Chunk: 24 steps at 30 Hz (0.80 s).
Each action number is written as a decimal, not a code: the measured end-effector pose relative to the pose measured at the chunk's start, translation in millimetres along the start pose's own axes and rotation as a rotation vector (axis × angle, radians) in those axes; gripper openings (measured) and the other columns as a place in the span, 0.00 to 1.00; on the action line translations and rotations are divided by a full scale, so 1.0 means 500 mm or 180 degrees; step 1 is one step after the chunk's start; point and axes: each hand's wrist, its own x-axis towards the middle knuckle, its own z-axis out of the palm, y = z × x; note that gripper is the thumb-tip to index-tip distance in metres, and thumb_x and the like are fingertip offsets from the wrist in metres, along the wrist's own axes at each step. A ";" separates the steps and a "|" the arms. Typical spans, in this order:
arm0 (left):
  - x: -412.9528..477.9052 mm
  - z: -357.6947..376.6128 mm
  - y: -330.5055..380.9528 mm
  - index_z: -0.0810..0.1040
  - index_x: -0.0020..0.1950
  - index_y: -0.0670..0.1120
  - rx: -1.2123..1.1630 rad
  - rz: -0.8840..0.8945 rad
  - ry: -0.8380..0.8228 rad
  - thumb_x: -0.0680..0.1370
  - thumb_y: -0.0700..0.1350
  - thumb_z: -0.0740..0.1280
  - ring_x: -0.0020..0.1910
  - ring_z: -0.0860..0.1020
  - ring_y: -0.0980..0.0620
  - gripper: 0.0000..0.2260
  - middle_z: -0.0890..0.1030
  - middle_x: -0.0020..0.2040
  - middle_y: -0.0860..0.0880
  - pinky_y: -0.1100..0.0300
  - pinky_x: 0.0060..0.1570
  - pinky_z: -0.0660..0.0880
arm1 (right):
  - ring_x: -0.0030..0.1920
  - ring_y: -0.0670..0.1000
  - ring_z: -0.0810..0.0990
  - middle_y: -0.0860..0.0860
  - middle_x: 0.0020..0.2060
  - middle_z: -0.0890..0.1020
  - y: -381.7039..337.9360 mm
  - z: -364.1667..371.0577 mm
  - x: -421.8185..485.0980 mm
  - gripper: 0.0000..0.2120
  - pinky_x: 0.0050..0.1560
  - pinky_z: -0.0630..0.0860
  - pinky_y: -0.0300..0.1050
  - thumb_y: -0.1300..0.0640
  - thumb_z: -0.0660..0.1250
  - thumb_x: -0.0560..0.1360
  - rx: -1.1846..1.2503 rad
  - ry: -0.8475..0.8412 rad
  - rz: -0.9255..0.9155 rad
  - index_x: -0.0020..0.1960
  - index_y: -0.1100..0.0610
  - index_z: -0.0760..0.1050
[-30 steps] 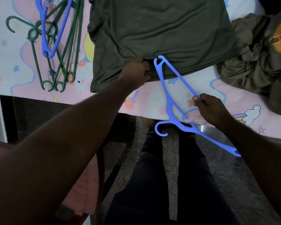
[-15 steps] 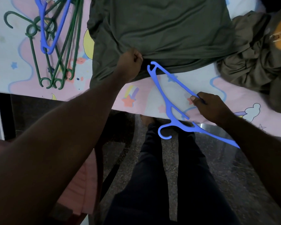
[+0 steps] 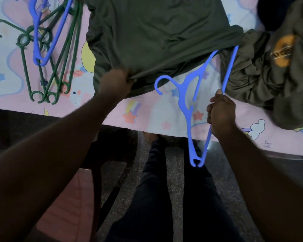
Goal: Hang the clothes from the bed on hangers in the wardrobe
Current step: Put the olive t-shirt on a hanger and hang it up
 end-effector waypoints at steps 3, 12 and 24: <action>-0.009 -0.008 -0.019 0.78 0.55 0.40 -0.0787 -0.0403 0.0500 0.76 0.40 0.60 0.48 0.78 0.37 0.12 0.81 0.49 0.37 0.53 0.44 0.72 | 0.18 0.44 0.65 0.53 0.31 0.71 -0.004 0.030 -0.015 0.17 0.20 0.59 0.32 0.47 0.58 0.83 -0.0082 -0.0077 -0.0075 0.40 0.56 0.69; -0.004 -0.057 -0.033 0.71 0.36 0.42 -0.1555 -0.0198 0.0566 0.77 0.42 0.62 0.36 0.74 0.36 0.10 0.73 0.32 0.39 0.56 0.34 0.60 | 0.18 0.46 0.62 0.52 0.27 0.71 -0.006 0.062 -0.032 0.16 0.22 0.57 0.34 0.47 0.60 0.82 -0.0602 -0.0605 0.0311 0.40 0.55 0.72; 0.007 -0.069 -0.072 0.67 0.36 0.41 -0.1130 -0.0343 0.0690 0.83 0.50 0.57 0.38 0.74 0.34 0.19 0.75 0.36 0.32 0.52 0.35 0.60 | 0.19 0.47 0.62 0.53 0.27 0.71 -0.006 0.134 -0.077 0.18 0.22 0.58 0.35 0.45 0.58 0.82 -0.0244 -0.0427 0.0244 0.41 0.57 0.72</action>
